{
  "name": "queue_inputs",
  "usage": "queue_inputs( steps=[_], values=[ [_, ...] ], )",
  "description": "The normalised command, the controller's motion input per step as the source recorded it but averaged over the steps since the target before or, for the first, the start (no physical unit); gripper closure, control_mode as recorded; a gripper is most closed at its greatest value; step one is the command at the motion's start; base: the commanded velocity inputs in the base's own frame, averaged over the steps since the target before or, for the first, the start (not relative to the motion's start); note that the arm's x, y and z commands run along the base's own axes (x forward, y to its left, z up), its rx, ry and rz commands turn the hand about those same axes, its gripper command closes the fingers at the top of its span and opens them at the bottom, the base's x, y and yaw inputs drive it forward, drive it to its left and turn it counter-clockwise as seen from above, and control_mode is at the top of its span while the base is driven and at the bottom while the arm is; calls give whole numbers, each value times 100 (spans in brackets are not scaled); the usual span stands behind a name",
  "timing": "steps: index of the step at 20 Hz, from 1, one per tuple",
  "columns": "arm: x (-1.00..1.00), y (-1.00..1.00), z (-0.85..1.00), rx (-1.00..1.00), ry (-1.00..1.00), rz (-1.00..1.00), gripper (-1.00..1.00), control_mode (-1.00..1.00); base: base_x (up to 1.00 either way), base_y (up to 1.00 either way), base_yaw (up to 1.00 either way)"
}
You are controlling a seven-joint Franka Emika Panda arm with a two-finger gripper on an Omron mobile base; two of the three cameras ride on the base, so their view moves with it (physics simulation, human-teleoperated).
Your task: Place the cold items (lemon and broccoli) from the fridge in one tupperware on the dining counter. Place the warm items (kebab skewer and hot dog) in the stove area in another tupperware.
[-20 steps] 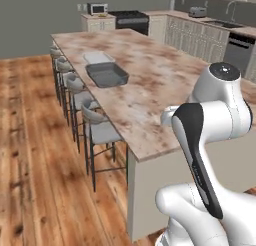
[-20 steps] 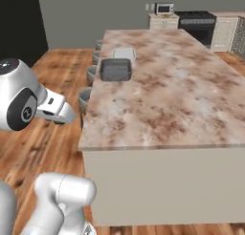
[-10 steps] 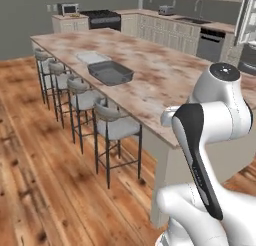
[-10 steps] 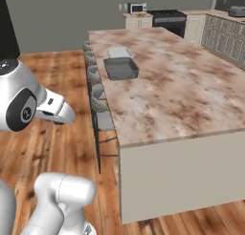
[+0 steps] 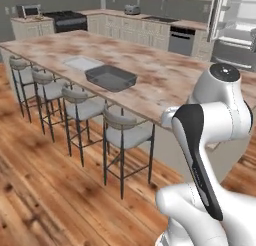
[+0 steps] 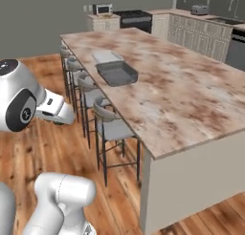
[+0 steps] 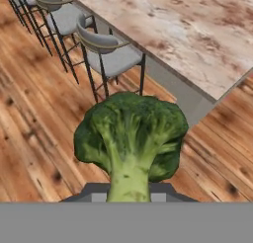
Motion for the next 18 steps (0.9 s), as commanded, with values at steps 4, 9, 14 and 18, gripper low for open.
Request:
queue_inputs(
  steps=[4,9,14,18],
  values=[
    [0,0,0,0,0,0,100,100,53,100,-44],
    [0,0,0,0,0,0,100,100,51,100,-44],
    [0,0,0,0,0,0,100,100,44,100,-48],
    [0,0,0,0,0,0,100,100,33,100,-49]
  ],
)
